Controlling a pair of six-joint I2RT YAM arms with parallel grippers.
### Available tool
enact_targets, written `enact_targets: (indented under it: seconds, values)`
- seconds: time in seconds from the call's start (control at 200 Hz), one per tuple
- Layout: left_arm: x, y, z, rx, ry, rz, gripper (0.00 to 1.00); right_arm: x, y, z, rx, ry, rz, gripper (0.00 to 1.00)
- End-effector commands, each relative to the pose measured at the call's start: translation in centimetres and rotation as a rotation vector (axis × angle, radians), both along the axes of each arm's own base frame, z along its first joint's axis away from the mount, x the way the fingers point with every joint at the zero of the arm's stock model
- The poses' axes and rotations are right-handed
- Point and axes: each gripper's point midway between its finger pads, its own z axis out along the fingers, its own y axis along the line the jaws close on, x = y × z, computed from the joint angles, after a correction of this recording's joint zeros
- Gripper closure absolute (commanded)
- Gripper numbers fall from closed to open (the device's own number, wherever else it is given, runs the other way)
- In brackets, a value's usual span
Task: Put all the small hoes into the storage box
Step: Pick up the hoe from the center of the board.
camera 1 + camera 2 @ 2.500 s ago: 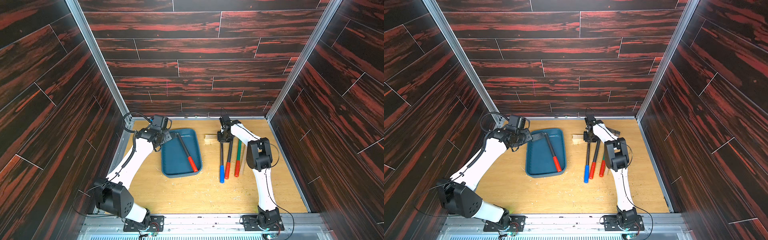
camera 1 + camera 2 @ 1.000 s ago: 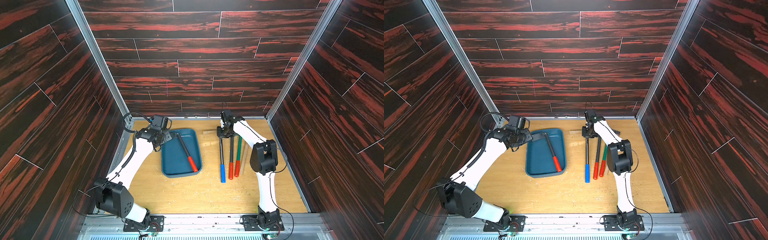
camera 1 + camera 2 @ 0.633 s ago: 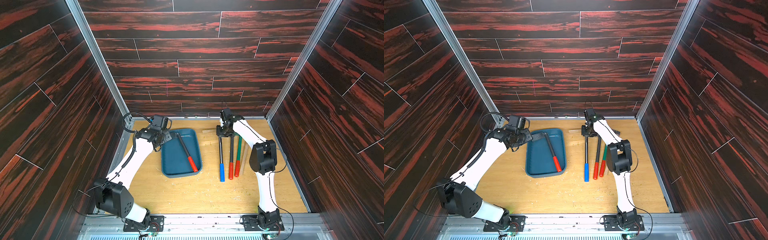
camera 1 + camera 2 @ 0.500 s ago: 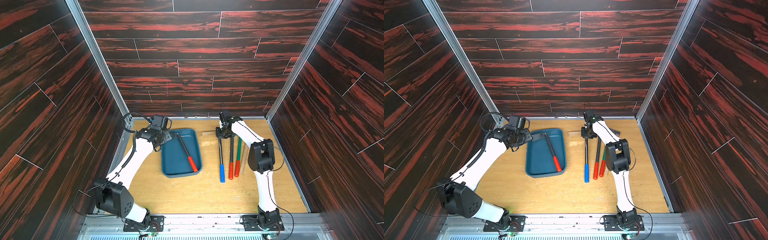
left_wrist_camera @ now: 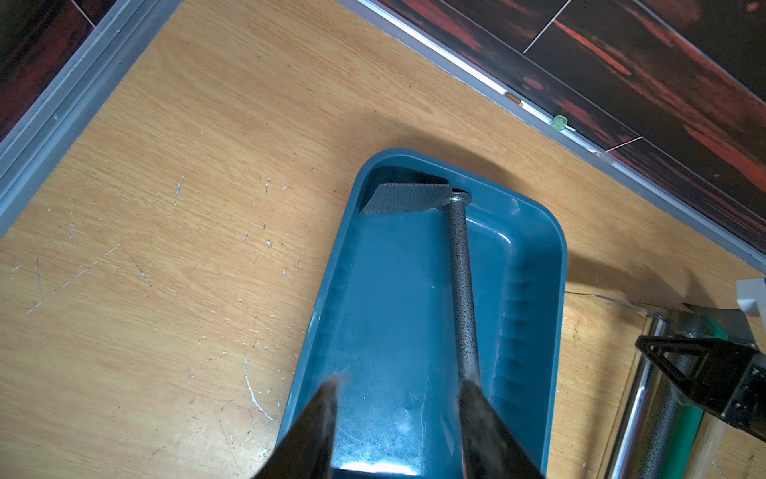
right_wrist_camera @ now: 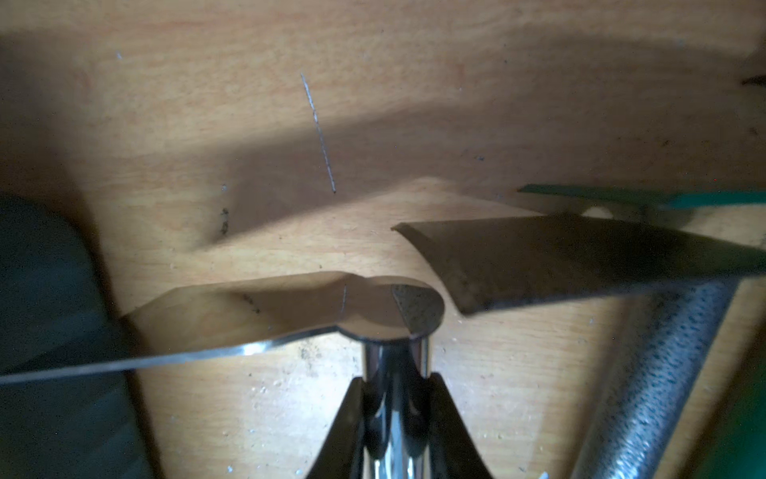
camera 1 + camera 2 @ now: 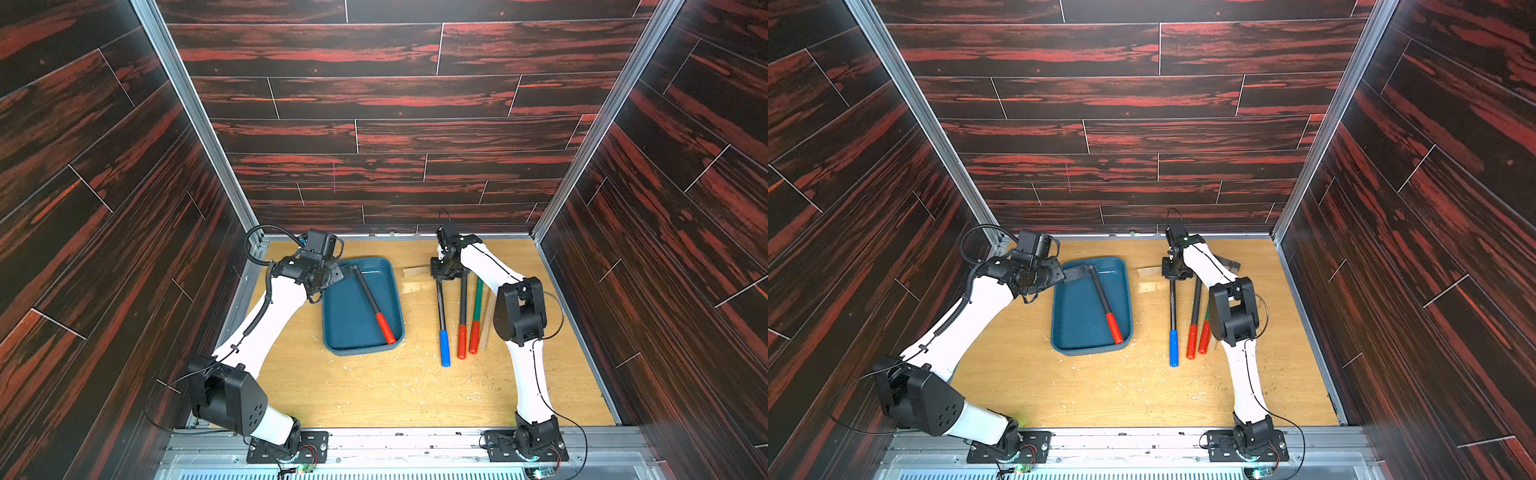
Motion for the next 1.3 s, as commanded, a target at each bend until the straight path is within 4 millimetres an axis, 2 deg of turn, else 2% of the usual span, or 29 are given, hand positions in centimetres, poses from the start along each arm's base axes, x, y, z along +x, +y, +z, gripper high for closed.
enact_targets:
  seconds: [0.0,0.301,0.566,0.777,0.892,1.152,1.293]
  values:
    - [-0.5,0.6,1.1,0.006,-0.022,0.017,0.49,-0.1,0.4,-2.5,-0.011,0.019,0.0,0.97]
    - [-0.5,0.8,1.1,0.016,-0.023,0.022,0.49,-0.3,0.0,-5.0,-0.029,0.023,-0.014,0.92]
    - [-0.5,1.0,1.3,0.021,-0.026,0.027,0.49,-1.4,-0.7,-7.5,-0.031,0.031,-0.058,0.77]
    - [-0.7,1.0,1.3,0.025,-0.027,0.027,0.49,-2.6,-1.4,-9.4,-0.021,0.007,-0.121,0.76]
    - [-0.7,1.1,1.5,0.026,-0.03,0.029,0.49,-2.6,-1.4,-9.4,-0.027,-0.003,-0.122,0.81]
    - [-0.6,1.1,1.9,0.023,-0.044,0.031,0.49,-3.0,-1.3,-9.1,-0.034,0.026,-0.109,1.0]
    - [-0.5,1.0,1.8,0.02,-0.039,0.031,0.49,-3.0,-1.3,-7.5,-0.032,0.016,-0.099,1.0]
